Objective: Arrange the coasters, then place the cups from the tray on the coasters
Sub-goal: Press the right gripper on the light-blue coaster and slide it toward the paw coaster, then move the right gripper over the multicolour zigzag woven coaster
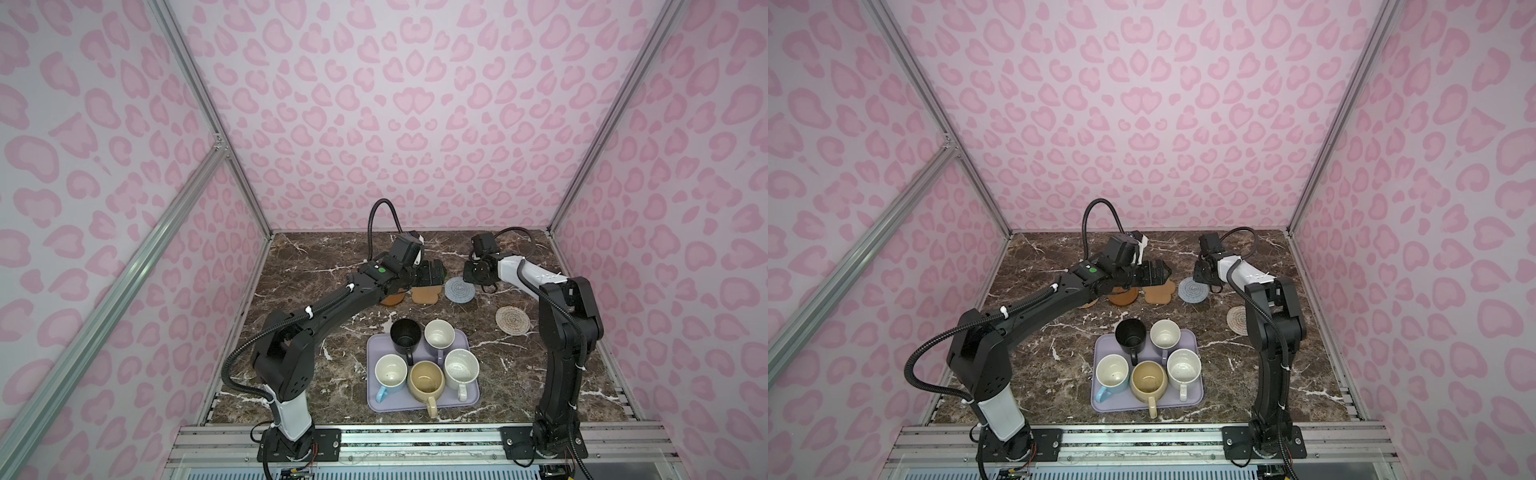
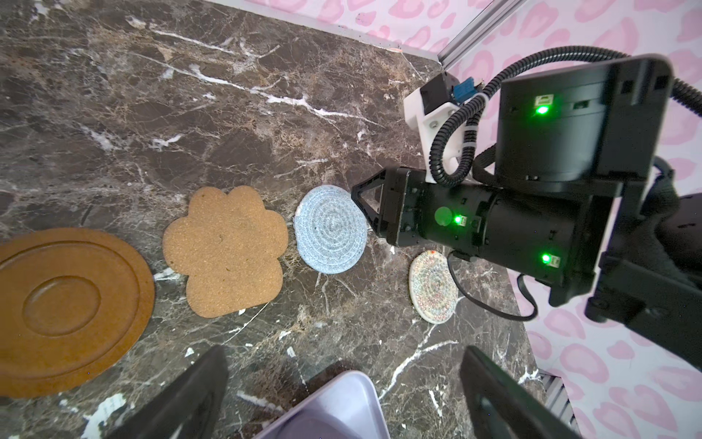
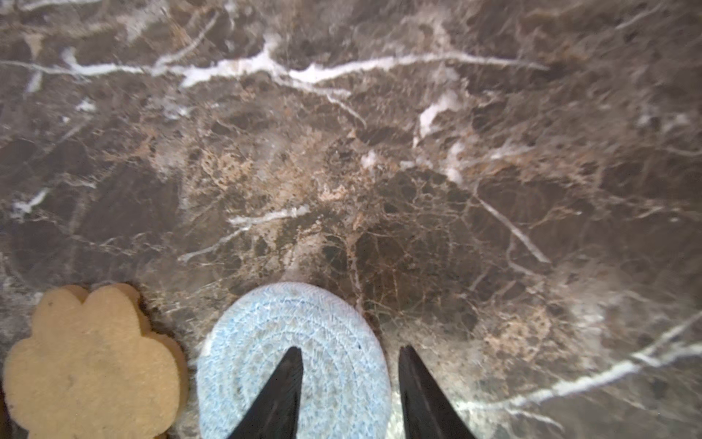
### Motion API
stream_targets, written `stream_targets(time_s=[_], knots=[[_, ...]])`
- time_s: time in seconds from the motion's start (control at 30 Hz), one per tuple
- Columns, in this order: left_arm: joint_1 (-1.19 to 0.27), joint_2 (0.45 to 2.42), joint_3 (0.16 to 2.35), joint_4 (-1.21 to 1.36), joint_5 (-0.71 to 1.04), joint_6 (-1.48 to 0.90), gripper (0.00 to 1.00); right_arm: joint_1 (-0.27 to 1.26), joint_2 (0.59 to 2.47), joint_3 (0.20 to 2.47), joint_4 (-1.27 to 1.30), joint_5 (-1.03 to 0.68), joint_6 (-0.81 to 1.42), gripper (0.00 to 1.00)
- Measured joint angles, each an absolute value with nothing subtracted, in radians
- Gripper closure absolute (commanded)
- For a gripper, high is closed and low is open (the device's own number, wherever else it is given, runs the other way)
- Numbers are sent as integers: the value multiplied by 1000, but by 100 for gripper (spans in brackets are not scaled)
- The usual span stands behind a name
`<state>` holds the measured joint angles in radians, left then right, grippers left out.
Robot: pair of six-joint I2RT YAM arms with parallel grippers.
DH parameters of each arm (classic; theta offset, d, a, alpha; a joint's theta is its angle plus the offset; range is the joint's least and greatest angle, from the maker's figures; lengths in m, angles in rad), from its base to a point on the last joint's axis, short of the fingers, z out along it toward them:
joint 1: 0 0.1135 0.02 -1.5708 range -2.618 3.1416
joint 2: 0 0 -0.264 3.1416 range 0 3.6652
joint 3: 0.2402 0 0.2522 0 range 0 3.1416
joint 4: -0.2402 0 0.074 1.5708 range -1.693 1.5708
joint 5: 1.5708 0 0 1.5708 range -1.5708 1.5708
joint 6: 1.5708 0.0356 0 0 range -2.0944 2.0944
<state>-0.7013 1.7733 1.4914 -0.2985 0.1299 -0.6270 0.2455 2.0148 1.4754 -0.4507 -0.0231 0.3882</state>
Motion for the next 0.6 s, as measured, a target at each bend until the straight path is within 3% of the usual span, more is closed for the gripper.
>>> stream_targets(time_s=[0.13, 0.37, 0.6], knots=[[-701, 1726, 1456, -294, 122, -627, 3, 251, 1963, 1475, -477, -21, 371, 43], [-707, 1614, 1380, -264, 139, -627, 3, 253, 1804, 1415, -524, -16, 332, 4], [-756, 1573, 1357, -249, 159, -632, 3, 255, 1610, 1291, -548, 7, 311, 2]])
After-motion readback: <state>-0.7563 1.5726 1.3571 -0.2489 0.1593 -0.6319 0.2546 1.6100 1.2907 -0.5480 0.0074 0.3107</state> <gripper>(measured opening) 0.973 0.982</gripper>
